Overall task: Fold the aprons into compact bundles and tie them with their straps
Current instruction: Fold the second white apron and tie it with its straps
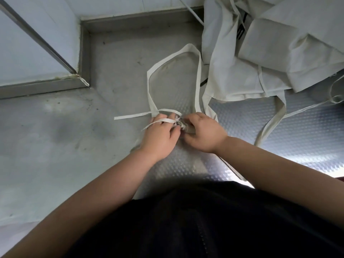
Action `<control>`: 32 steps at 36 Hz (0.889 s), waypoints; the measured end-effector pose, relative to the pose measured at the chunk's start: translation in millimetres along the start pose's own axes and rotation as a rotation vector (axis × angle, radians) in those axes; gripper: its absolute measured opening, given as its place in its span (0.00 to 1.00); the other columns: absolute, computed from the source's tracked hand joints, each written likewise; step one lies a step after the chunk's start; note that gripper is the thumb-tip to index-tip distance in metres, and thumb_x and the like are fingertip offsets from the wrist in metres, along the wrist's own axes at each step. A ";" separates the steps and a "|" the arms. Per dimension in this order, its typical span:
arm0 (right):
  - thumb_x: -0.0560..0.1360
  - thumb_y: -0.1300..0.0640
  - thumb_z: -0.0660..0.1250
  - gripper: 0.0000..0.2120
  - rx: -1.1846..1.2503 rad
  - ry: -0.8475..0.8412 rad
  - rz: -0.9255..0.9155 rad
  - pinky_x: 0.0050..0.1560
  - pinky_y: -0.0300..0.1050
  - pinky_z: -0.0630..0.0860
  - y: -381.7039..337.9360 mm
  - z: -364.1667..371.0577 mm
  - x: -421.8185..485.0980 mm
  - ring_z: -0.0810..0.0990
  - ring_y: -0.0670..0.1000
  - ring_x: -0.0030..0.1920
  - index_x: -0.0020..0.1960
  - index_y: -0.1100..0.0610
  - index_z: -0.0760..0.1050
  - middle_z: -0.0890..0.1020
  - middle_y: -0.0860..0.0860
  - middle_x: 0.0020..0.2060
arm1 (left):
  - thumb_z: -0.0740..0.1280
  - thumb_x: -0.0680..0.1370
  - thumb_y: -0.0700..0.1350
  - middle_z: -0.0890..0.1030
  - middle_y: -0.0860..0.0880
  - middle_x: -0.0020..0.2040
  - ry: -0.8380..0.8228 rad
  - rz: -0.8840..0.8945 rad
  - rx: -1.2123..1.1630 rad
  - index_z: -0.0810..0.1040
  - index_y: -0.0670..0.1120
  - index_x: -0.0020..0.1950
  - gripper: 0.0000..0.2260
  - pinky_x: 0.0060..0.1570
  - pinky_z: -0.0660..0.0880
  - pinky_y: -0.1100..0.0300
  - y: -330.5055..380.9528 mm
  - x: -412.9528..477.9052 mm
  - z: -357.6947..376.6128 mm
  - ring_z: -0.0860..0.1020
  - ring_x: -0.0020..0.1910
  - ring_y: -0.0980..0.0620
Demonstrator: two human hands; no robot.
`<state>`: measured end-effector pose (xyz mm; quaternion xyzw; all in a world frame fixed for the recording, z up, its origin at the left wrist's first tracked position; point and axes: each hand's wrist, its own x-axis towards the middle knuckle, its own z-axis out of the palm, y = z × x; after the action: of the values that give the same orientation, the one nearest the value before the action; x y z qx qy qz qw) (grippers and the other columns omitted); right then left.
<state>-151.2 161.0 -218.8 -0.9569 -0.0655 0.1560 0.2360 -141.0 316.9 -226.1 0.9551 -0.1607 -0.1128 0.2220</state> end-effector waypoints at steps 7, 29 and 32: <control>0.77 0.61 0.61 0.16 0.269 0.208 0.071 0.51 0.37 0.65 5.5 3.8 -8.1 0.76 0.58 0.57 0.65 0.62 0.71 0.79 0.60 0.56 | 0.59 0.77 0.50 0.70 0.46 0.59 -0.184 -0.140 -0.219 0.77 0.43 0.55 0.14 0.58 0.65 0.59 2.5 17.6 -0.7 0.69 0.61 0.47; 0.78 0.52 0.60 0.08 0.317 -0.197 0.130 0.45 0.40 0.67 -5.7 -11.5 16.7 0.76 0.50 0.46 0.54 0.50 0.75 0.77 0.45 0.38 | 0.65 0.79 0.43 0.82 0.58 0.43 0.034 -0.228 -0.825 0.80 0.59 0.43 0.11 0.55 0.74 0.59 6.0 3.6 -5.9 0.79 0.47 0.56; 0.78 0.52 0.62 0.07 0.341 -0.111 0.095 0.40 0.41 0.65 -3.9 -4.9 14.7 0.72 0.50 0.39 0.41 0.52 0.73 0.73 0.48 0.33 | 0.63 0.79 0.43 0.82 0.59 0.45 0.011 -0.237 -0.885 0.80 0.56 0.45 0.09 0.52 0.73 0.64 6.1 3.0 -9.2 0.79 0.48 0.59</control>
<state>-135.9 165.2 -216.8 -0.8950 -0.0057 0.2282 0.3833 -137.1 314.2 -215.7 0.7809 0.0147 -0.1900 0.5949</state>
